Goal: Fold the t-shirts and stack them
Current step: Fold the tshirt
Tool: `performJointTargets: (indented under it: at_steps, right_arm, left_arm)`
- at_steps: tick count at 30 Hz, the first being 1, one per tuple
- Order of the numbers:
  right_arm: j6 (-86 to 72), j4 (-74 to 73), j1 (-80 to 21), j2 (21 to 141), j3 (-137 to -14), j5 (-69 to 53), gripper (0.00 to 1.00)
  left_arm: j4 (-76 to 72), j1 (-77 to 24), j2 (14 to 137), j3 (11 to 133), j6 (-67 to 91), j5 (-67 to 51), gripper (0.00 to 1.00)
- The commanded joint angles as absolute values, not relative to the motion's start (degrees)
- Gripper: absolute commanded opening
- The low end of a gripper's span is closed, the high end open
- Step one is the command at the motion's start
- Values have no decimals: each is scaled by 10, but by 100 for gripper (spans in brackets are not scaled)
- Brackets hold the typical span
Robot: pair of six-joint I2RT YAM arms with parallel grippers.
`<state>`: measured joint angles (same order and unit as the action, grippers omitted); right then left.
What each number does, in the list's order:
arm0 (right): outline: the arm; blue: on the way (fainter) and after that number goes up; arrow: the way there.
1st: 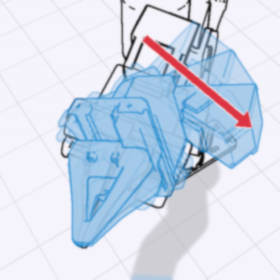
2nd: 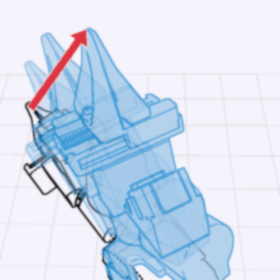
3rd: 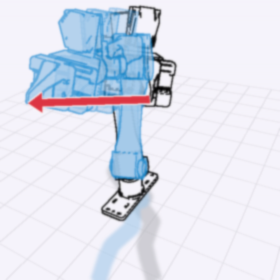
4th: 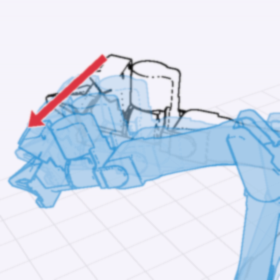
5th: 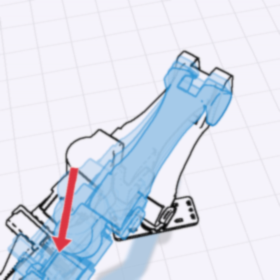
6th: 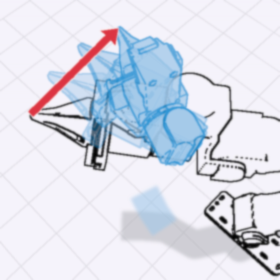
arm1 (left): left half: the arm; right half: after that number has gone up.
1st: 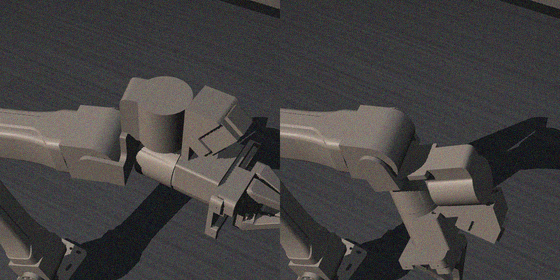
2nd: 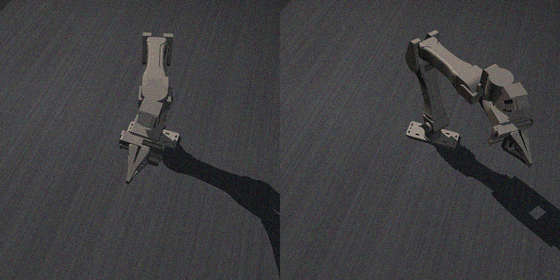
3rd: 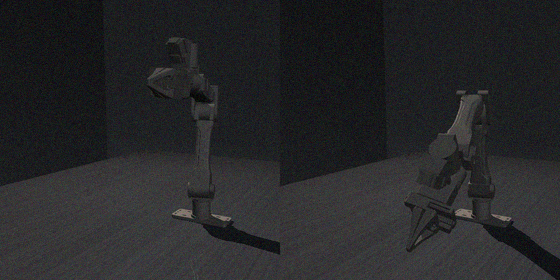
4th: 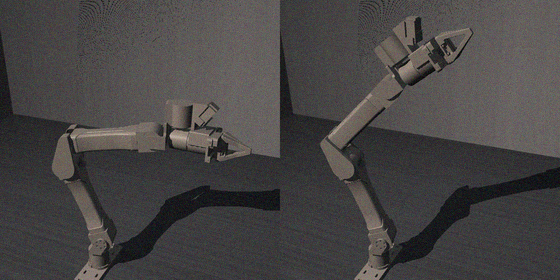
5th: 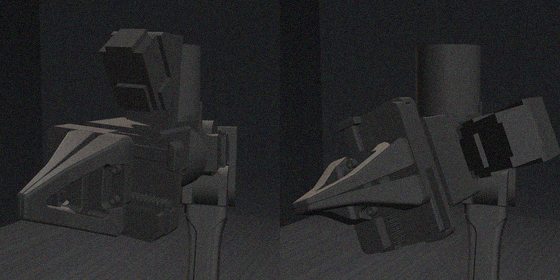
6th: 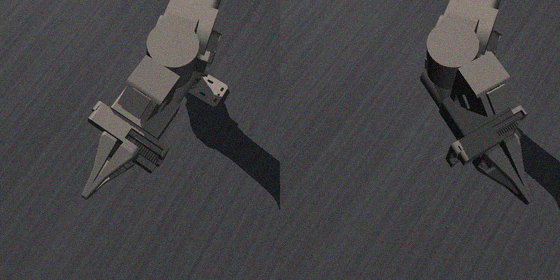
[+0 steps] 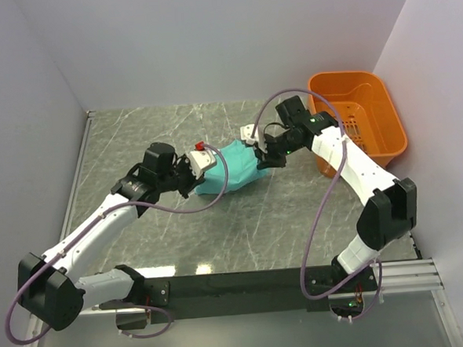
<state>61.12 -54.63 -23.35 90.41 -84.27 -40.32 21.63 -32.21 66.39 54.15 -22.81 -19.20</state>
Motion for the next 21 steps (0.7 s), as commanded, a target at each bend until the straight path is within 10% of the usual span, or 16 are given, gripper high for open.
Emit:
performJointTargets:
  at_steps: [1, 21]
  right_arm:
    - [600, -560, -229, 929, -892, -423, 0]
    - [551, -591, -224, 1024, -989, -416, 0]
  left_arm:
    - [187, -305, 672, 553, -230, -232, 0]
    - [208, -280, 710, 546, -182, -318, 0]
